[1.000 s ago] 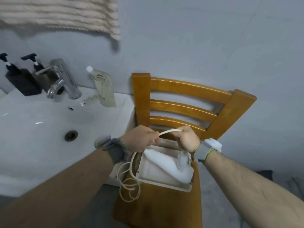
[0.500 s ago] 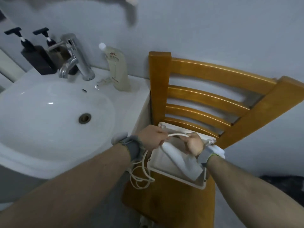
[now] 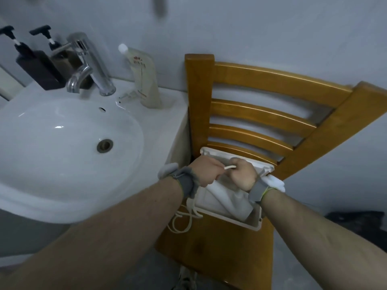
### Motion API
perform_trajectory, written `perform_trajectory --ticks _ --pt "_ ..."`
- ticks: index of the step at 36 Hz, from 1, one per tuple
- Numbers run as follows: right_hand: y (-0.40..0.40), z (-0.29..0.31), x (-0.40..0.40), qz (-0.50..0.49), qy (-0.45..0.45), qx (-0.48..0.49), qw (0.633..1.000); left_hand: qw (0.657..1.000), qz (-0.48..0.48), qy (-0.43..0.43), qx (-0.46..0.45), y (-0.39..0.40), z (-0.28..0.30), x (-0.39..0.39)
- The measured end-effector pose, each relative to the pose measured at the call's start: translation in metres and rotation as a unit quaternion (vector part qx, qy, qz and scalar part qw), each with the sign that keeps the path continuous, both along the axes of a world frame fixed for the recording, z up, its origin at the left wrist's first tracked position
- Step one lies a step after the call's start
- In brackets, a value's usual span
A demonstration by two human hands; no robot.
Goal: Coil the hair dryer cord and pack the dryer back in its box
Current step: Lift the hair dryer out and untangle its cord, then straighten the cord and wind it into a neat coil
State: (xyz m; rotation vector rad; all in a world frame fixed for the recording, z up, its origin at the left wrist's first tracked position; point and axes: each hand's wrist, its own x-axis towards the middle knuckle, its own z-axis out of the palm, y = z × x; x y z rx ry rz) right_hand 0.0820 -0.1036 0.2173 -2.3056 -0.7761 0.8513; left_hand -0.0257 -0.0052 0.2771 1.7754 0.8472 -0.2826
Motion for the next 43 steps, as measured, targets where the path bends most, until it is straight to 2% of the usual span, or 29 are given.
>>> perform_trajectory --ticks 2,4,5,7,10,13,16,18,19,21,23,24,27,28,30,32,34,36,40,41,43 --pt "0.002 0.006 -0.007 0.068 -0.073 0.007 0.995 0.999 0.020 -0.007 -0.027 0.001 0.006 0.002" --pt "-0.006 0.015 -0.009 0.117 -0.113 -0.001 0.987 0.998 -0.070 -0.007 0.004 -0.004 0.018 0.003" --pt "-0.011 0.012 -0.008 0.126 -0.116 -0.013 0.985 0.998 -0.057 -0.001 -0.017 -0.004 0.017 0.004" --pt "-0.021 0.015 -0.005 0.091 -0.112 -0.040 0.989 0.999 -0.040 -0.015 -0.011 -0.007 0.020 0.000" --pt "-0.030 0.020 0.007 -0.031 -0.094 -0.039 0.994 0.997 -0.013 -0.029 -0.073 -0.009 0.023 -0.014" --pt "-0.038 0.031 0.030 -0.093 -0.040 -0.070 0.992 0.996 -0.006 -0.024 -0.088 -0.001 0.027 -0.030" --pt "-0.041 0.040 0.039 -0.100 -0.001 -0.128 0.987 0.999 -0.030 -0.015 0.003 0.004 0.027 -0.033" --pt "-0.034 0.050 0.027 -0.105 -0.061 -0.154 0.981 0.994 -0.080 -0.017 0.068 0.004 0.031 -0.027" --pt "-0.030 0.056 0.015 -0.088 -0.117 -0.143 0.979 0.991 -0.105 -0.030 0.079 0.000 0.035 -0.023" --pt "-0.025 0.076 -0.006 0.020 -0.219 -0.080 0.972 0.986 -0.129 -0.056 0.093 -0.005 0.046 -0.012" --pt "-0.026 0.092 -0.014 0.132 -0.263 -0.025 0.955 0.982 -0.137 -0.079 0.107 -0.009 0.053 -0.004" --pt "-0.028 0.098 -0.012 0.148 -0.264 -0.018 0.953 0.984 -0.121 -0.095 0.084 -0.009 0.056 -0.002" --pt "-0.033 0.103 0.000 0.081 -0.187 0.000 0.979 0.987 -0.070 -0.141 -0.043 -0.001 0.062 -0.008" --pt "-0.035 0.104 0.005 0.048 -0.155 0.000 0.987 0.984 -0.071 -0.150 -0.061 0.002 0.062 -0.013" --pt "-0.040 0.108 0.021 -0.027 -0.086 0.009 0.996 0.984 -0.079 -0.153 -0.053 0.011 0.059 -0.021" --pt "-0.045 0.115 0.033 -0.069 -0.061 -0.001 0.996 0.985 -0.098 -0.141 0.015 0.020 0.064 -0.026" --pt "-0.045 0.118 0.035 -0.071 -0.089 -0.057 0.992 0.978 -0.132 -0.128 0.098 0.026 0.070 -0.028" --pt "-0.038 0.125 0.022 -0.064 -0.173 -0.101 0.978 0.972 -0.148 -0.133 0.122 0.022 0.079 -0.022" --pt "-0.024 0.150 -0.008 0.077 -0.312 -0.008 0.947 0.969 -0.144 -0.172 0.099 0.002 0.101 -0.004" --pt "-0.024 0.157 -0.010 0.094 -0.322 0.004 0.942 0.970 -0.135 -0.178 0.093 -0.001 0.103 -0.001" --pt "-0.025 0.165 -0.007 0.072 -0.271 0.025 0.960 0.979 -0.093 -0.183 0.003 0.002 0.107 -0.004"
